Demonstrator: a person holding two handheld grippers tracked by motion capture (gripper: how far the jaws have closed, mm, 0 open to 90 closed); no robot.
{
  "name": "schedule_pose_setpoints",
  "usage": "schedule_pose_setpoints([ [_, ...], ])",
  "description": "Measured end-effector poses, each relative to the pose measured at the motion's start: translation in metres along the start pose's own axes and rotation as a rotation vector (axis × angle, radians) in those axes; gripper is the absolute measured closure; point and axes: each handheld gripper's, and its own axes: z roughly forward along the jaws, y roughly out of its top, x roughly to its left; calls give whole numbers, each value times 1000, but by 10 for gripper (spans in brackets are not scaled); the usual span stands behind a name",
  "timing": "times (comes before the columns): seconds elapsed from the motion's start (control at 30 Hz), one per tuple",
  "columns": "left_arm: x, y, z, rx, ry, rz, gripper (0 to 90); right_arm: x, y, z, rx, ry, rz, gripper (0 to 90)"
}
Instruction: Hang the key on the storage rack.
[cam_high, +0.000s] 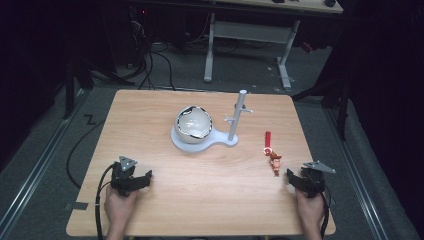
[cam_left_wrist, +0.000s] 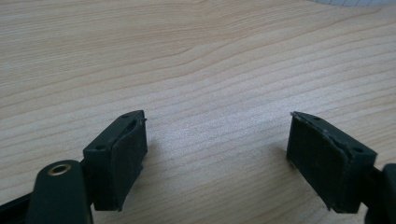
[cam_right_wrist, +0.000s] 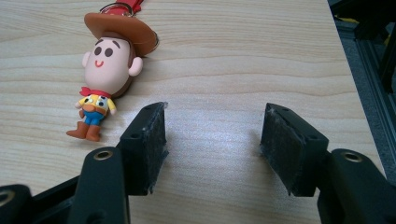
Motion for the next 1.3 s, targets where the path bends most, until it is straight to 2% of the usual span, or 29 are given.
schedule_pose_setpoints([
  [0.47,0,0,0,0,-1,-1,205,0,0,0,2,5,-6,385],
  [0.5,0,0,0,0,-2,-1,205,0,0,0,0,8,-18,385],
  [0.67,0,0,0,0,-2,-1,205,0,0,0,-2,10,-23,386],
  [0.83,0,0,0,0,-3,-1,205,1,0,-1,2,15,-8,388],
  [1.03,0,0,0,0,-2,-1,206,3,-2,-2,-5,16,-23,425],
  [1.17,0,0,0,0,-3,-1,205,3,-2,-3,-6,15,-2,478],
  [1.3,0,0,0,0,-2,-1,205,3,-4,-5,-9,30,-6,492],
])
